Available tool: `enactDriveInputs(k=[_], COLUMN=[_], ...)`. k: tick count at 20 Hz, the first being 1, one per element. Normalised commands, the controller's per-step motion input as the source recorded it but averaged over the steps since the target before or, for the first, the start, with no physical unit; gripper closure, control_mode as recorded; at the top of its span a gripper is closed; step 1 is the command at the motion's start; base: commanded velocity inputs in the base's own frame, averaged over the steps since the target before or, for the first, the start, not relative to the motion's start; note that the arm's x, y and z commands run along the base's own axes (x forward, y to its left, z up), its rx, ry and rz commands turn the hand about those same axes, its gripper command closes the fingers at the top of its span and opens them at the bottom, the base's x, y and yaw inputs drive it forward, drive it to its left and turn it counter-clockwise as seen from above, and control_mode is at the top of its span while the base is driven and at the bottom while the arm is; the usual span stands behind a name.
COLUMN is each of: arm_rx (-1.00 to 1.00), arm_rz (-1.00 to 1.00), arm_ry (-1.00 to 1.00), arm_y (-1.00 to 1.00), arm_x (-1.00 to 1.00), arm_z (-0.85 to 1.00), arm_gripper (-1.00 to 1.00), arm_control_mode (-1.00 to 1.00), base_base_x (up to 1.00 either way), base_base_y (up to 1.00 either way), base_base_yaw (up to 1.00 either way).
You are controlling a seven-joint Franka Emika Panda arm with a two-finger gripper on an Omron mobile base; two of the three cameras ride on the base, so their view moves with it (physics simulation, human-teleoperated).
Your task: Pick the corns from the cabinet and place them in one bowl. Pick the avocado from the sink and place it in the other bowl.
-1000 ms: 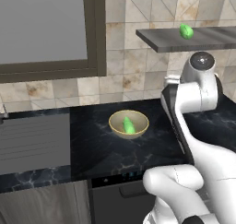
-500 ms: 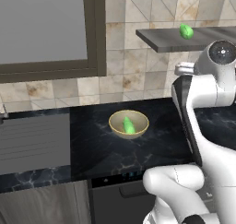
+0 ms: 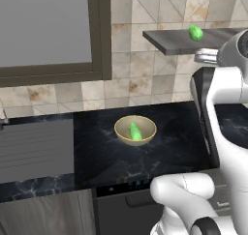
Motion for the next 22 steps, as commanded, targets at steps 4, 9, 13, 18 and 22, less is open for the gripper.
enactDriveInputs(k=[4, 9, 13, 18, 22], arm_rx=[-0.04, -0.01, 0.05, 0.05, 0.00], arm_rz=[0.01, 0.06, 0.16, 0.08, -0.03], arm_ry=[-0.01, 0.00, 0.02, 0.02, 0.05], arm_y=[-0.14, -0.05, -0.28, -0.21, -0.02], arm_x=[0.19, 0.41, 0.61, 0.45, 0.44], arm_z=[0.52, 0.41, 0.01, -0.09, -0.12], arm_gripper=[-1.00, -1.00, -1.00, -1.00, -1.00], arm_control_mode=[-1.00, -1.00, -1.00, -1.00, -1.00], base_base_x=[0.00, 0.00, 0.00, 0.00, 0.00], base_base_y=[0.00, 0.00, 0.00, 0.00, 0.00], base_base_yaw=[0.00, 0.00, 0.00, 0.00, 0.00])
